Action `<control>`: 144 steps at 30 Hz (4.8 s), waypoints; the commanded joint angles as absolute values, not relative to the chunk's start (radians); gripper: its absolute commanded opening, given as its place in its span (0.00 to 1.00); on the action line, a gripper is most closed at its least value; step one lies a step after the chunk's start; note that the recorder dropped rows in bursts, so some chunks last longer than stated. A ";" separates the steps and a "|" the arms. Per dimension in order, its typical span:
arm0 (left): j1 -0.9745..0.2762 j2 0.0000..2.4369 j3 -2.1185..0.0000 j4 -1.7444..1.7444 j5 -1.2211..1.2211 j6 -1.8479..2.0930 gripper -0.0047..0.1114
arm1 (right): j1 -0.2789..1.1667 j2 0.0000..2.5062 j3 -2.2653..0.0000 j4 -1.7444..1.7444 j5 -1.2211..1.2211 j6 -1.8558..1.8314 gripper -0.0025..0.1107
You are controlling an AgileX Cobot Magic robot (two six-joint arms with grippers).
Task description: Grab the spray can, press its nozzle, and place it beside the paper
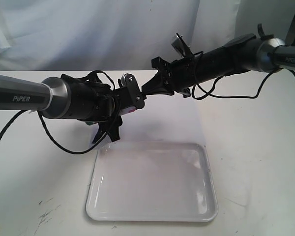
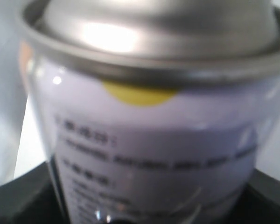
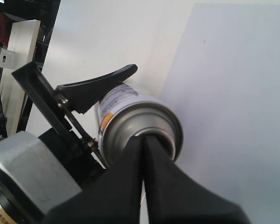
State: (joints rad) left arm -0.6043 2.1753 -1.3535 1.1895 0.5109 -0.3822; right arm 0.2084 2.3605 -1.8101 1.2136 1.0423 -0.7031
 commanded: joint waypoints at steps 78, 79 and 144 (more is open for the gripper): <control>-0.593 1.814 -1.244 0.668 0.104 -0.471 0.04 | 0.119 0.710 -0.364 1.001 -0.069 -0.954 0.02; -0.593 1.807 -1.244 0.660 0.101 -0.471 0.04 | 0.119 0.691 -0.354 0.991 -0.067 -0.959 0.02; -0.627 1.723 -0.704 0.848 -0.918 -0.567 0.04 | 0.119 0.573 -0.190 1.008 -0.157 -0.884 0.02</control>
